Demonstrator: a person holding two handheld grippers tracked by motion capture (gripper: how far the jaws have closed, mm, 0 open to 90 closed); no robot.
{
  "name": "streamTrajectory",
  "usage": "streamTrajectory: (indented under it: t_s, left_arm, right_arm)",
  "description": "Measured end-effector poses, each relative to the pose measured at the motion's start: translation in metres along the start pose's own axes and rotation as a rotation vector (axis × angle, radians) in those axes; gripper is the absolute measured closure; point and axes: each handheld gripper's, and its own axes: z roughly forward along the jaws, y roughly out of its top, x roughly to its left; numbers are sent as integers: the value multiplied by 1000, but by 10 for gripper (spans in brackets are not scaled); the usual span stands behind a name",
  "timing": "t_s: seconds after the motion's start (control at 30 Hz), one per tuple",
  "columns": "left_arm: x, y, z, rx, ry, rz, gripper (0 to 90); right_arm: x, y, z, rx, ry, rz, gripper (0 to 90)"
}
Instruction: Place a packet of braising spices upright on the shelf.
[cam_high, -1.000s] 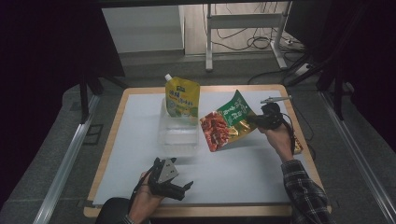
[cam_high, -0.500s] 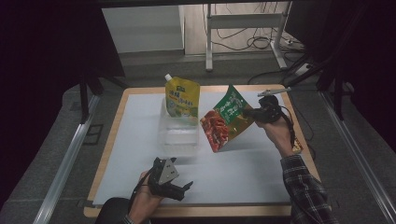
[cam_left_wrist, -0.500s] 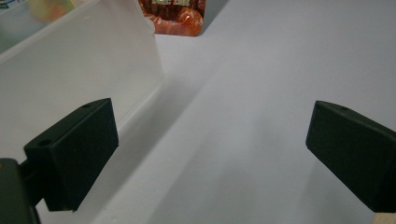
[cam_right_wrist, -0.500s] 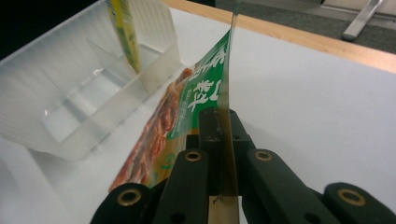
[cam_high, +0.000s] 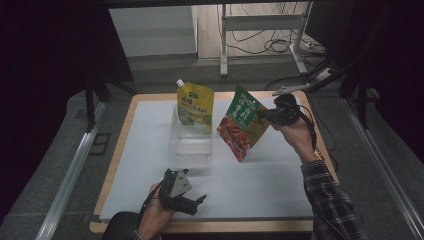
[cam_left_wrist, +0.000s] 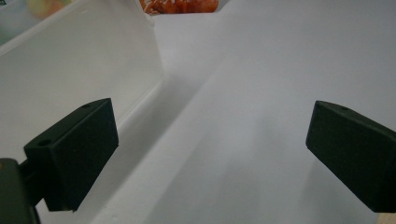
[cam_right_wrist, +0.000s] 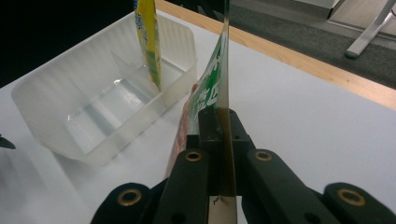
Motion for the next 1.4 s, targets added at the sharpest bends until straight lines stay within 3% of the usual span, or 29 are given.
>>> streamTrajectory:
  t_s: [0.27,0.57,0.87,1.4]
  left_arm:
    - [1,-1,1,7,-3,-17,14]
    - [4,-1,-1,-7,-9,-35,11]
    - [8,-2,-4,-16,-1,-48,10]
    - [8,-2,-4,-6,0,-28,9]
  right_arm:
    - [7,10,-9,-11,2,-48,894]
    - [12,16,-17,-23,-9,-69,894]
    - [17,25,-29,-28,14,-75,895]
    - [36,45,-43,-36,89,-108,895]
